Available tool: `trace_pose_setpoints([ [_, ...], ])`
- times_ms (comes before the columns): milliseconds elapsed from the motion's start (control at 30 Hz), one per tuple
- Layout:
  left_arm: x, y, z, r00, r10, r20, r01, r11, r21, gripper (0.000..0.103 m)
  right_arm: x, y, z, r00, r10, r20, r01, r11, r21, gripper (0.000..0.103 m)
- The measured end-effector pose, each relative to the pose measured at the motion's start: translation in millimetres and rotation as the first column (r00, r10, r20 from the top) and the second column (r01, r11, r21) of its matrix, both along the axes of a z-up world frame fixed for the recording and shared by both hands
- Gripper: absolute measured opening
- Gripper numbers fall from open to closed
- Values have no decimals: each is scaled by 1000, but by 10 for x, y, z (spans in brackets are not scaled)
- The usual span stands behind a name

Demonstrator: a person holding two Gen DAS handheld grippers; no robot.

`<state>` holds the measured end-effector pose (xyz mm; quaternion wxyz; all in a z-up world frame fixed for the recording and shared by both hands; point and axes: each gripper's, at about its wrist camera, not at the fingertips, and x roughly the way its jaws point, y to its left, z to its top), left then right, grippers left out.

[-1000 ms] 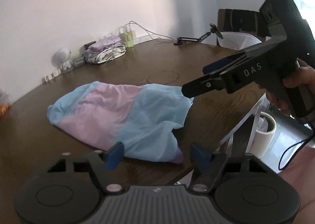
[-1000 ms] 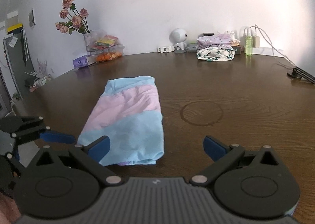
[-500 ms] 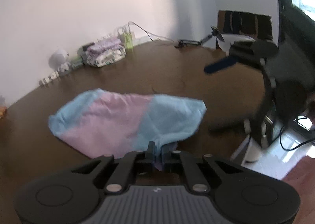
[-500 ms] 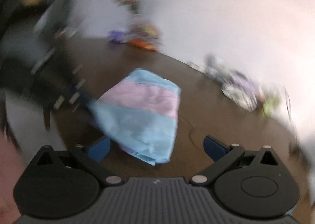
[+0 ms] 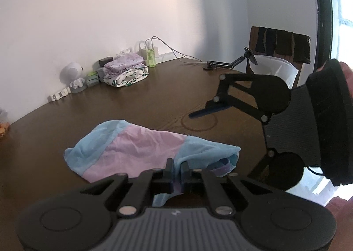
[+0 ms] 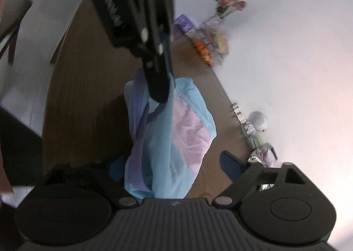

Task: Fold clothes
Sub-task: 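Grasp the strip end with the right gripper while the left gripper grasps the other end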

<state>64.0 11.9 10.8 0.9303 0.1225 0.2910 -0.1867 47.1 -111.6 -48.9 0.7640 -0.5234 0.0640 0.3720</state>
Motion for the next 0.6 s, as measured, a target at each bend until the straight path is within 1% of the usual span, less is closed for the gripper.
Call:
trace_pose_setpoints([
  [67,-12,25,10,1000,-1,1,1,1000,-10,4,31,24,0,1000,22,14,-21,998,-61,85],
  [100,-20,38,12,1000,-2,1,2,1000,-15,4,47,36,-1,999,32,21,-30,995,-92,78],
  [133,-31,48,12,1000,-2,2,2,1000,-19,4,63,49,5,999,36,14,-34,994,-107,67],
  [167,-44,57,10,1000,-3,3,3,1000,-24,4,78,61,14,999,37,3,-37,992,-118,61],
  [233,-73,74,1,1000,-5,6,5,999,-35,4,108,86,30,999,40,-18,-42,989,-140,29],
  [300,-116,88,-25,1000,-9,10,9,999,-41,6,139,111,46,998,42,-40,-47,986,-161,15],
  [333,-147,91,-46,1000,-13,14,13,999,-38,9,154,123,54,998,42,-51,-50,984,-172,12],
  [367,-177,95,-68,1000,-17,17,18,999,-35,15,169,135,63,997,43,-62,-53,982,-182,12],
  [400,-208,98,-90,1000,-22,21,22,999,-31,36,185,148,71,996,43,-72,-57,980,-193,11],
  [433,-249,97,-122,999,-28,19,29,999,-18,50,200,160,79,996,44,-83,-60,977,-203,11],
  [467,-298,91,-158,999,-32,23,32,999,3,75,215,173,87,995,44,-94,-63,975,-214,11],
  [500,-349,82,-194,999,-34,31,33,999,26,82,230,185,95,994,44,-105,-67,972,-224,10],
  [600,-463,47,-296,998,-56,26,54,995,80,82,275,249,221,988,15,-151,-46,977,-207,10],
])
